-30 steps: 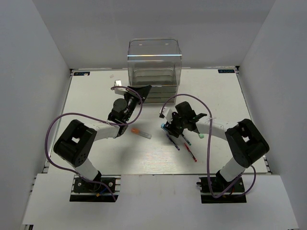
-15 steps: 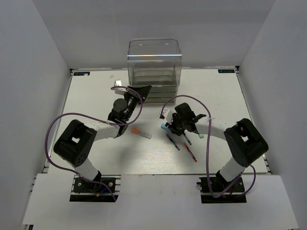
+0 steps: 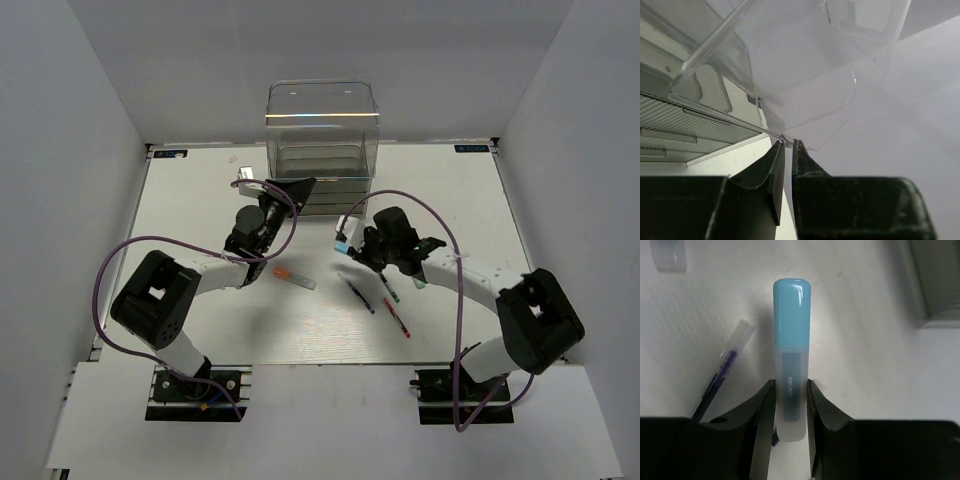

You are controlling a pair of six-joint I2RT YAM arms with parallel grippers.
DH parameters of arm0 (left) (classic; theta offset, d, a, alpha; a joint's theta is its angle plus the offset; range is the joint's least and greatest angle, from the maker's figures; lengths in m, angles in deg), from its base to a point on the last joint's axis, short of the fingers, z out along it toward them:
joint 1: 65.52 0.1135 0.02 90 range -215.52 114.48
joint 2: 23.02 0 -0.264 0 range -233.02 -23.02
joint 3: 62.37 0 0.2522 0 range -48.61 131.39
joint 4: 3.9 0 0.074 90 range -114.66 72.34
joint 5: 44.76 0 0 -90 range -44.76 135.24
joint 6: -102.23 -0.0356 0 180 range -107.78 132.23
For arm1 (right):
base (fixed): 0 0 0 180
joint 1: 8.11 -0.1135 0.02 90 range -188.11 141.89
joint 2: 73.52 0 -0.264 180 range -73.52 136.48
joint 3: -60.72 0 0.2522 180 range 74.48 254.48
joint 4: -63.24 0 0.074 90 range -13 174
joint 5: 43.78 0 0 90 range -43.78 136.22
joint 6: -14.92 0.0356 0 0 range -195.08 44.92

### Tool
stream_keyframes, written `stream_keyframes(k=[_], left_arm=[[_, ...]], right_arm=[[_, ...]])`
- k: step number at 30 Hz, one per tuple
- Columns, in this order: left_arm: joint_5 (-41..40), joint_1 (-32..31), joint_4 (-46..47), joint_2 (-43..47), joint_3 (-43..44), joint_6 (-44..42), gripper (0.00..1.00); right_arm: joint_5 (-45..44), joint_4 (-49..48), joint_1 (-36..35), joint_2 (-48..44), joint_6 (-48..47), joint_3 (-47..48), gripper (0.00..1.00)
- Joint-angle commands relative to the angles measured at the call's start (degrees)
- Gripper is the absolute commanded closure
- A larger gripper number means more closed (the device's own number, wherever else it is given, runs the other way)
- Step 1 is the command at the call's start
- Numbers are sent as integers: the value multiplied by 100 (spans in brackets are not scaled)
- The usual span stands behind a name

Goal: Sort the stationery into containers
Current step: Pick up the pen from the center of the board, then place the pen in the storage box.

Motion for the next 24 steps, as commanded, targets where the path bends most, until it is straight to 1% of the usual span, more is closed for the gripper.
stream_keyframes(k=[1, 3, 4, 5, 13, 18, 24], left_arm=[[-13, -11, 237, 429, 120, -147, 100], [-13, -11, 237, 429, 120, -147, 100], [-13, -11, 237, 429, 120, -147, 100], [-13, -11, 237, 429, 120, -147, 100], [-13, -11, 237, 429, 120, -147, 100], [-13, -11, 237, 429, 172, -147, 100], [-13, -11, 237, 376, 172, -94, 100]], right_arm=[[-189, -788, 17, -472, -520, 87, 100], [-339, -1089, 0, -551, -635, 96, 100], [-548, -1194, -1, -543, -766, 88, 100], [-611, -1509, 8, -525, -881, 105, 100], [-1226, -2644, 0, -42, -1541, 412, 100], [-1350, -3513, -9, 204, -1980, 483, 100], [-1315, -4200, 8, 371, -2480, 422, 100]])
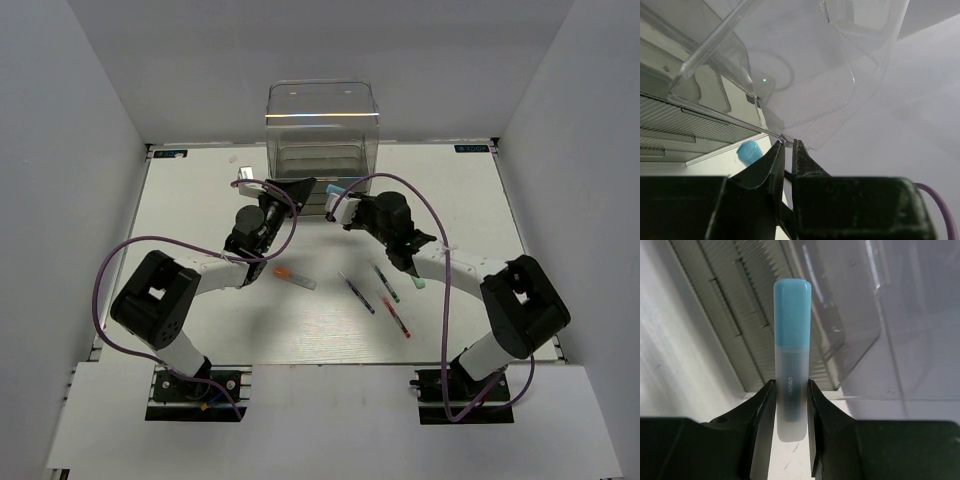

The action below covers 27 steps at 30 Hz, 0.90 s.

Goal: Sort the stationery into containers
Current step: Place the pen in the storage box.

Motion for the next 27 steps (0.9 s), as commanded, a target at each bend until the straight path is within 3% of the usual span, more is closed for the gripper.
stream_keyframes(k=[1, 14, 27], left_arm=[[-13, -11, 237, 356, 172, -94, 100], [40, -11, 237, 304, 278, -94, 100], [92, -11, 237, 304, 278, -94, 100]], right_arm=[[-86, -1001, 8, 96, -471, 185, 100], [-280, -2942, 17, 904, -1684, 124, 100], [-288, -3953, 43, 1712, -2729, 229, 100]])
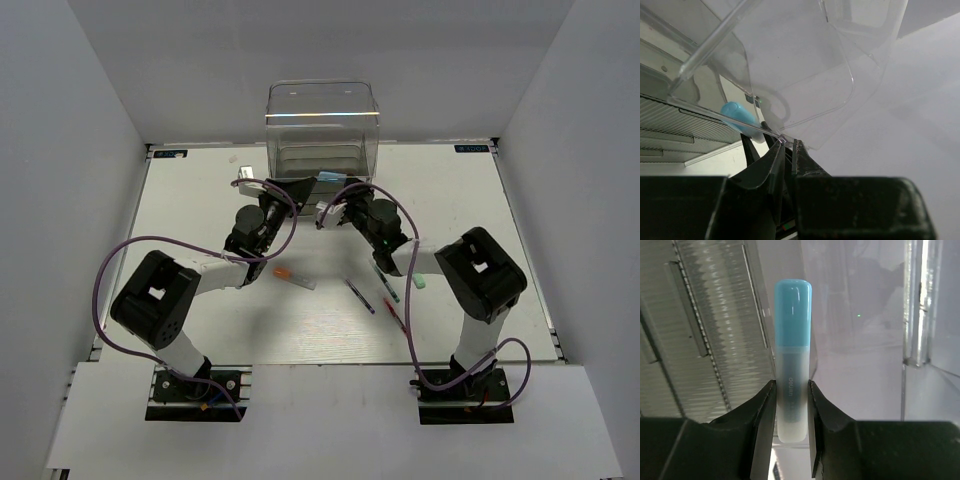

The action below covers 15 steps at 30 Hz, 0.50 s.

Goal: Sort the stationery into containers
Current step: Place the pen in the storage box.

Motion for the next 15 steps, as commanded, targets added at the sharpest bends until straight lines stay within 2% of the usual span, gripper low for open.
stream_keyframes(k=[1, 3, 7, 15], left_arm=[[44, -11, 237, 304, 263, -96, 100], [44, -11, 237, 304, 263, -96, 100], [44, -11, 237, 304, 263, -96, 100], [44, -11, 237, 304, 263, -96, 100]], right_arm=[[-85, -995, 39, 253, -509, 201, 100], [-173, -1345, 39, 411, -816, 227, 100], [-235, -1365, 39, 597, -1168, 271, 100], [-235, -1496, 39, 465, -1090, 281, 100]])
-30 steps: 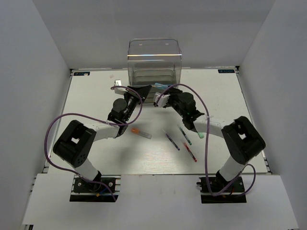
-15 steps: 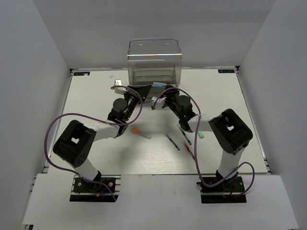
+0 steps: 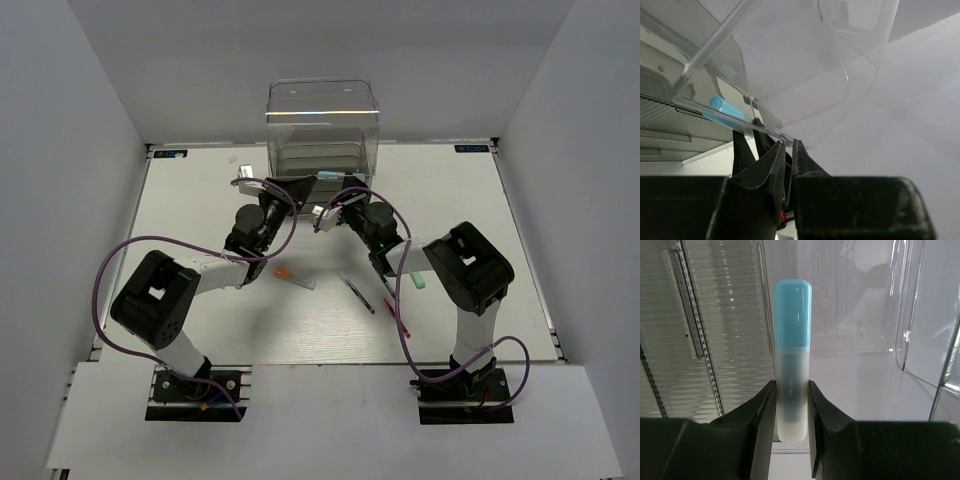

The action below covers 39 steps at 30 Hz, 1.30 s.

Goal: Sort the stationery into containers
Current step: Place the pen in the storage box.

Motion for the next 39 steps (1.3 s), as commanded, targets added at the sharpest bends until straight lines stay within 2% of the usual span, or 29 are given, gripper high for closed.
stream_keyframes(k=[1, 5, 15, 28, 36, 39], left_arm=[[42, -11, 233, 304, 215, -96, 100], [42, -11, 285, 304, 162, -96, 100], [42, -11, 285, 304, 162, -43, 100], [42, -11, 285, 304, 162, -43, 100], [42, -11, 285, 304, 162, -43, 100], [42, -11, 285, 304, 162, -43, 100]], right_arm=[[-27, -675, 39, -219, -95, 158, 100], [-18, -658, 30, -273, -121, 184, 100], [-255, -1141, 57, 299, -825, 588, 100], [-28, -183, 118, 220, -1694, 632, 100], [78, 1090, 162, -26, -2073, 808, 100], [78, 1372, 180, -88, -2029, 895, 83]])
